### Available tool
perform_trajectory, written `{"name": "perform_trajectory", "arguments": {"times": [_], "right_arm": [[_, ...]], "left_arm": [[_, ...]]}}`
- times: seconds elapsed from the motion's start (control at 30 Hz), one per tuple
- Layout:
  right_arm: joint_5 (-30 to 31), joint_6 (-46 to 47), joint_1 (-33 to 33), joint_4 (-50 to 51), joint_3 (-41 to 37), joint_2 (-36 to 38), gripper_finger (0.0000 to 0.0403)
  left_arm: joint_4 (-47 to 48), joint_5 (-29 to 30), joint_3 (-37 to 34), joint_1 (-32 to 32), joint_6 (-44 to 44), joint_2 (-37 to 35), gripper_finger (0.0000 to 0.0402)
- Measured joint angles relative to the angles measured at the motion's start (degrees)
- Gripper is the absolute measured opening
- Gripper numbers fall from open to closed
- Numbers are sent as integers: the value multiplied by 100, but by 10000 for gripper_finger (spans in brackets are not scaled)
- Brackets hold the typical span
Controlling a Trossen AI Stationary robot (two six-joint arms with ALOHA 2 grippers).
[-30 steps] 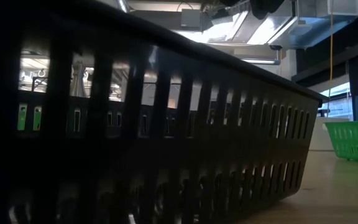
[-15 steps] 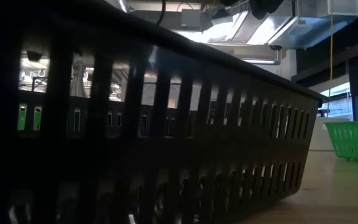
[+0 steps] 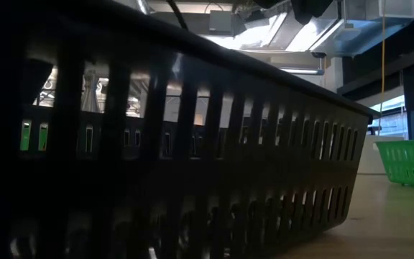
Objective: Stack baskets by color
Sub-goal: Stack the bottom left green bin on the top green bin
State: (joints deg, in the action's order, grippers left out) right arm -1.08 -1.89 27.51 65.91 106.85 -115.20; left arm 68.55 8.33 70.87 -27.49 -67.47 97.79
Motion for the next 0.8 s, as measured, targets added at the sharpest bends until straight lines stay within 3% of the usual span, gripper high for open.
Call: {"name": "perform_trajectory", "arguments": {"times": [0.2, 0.5, 0.8], "right_arm": [[0, 12, 0, 0, 0, 0, 43], [0, 10, 0, 0, 0, 0, 43], [2, 21, -9, 0, 0, 0, 43]], "left_arm": [[127, 272, -90, -2, -155, 26, 55], [135, 115, -676, -23, -433, 27, 55], [142, 97, -732, -37, -523, 27, 55]]}}
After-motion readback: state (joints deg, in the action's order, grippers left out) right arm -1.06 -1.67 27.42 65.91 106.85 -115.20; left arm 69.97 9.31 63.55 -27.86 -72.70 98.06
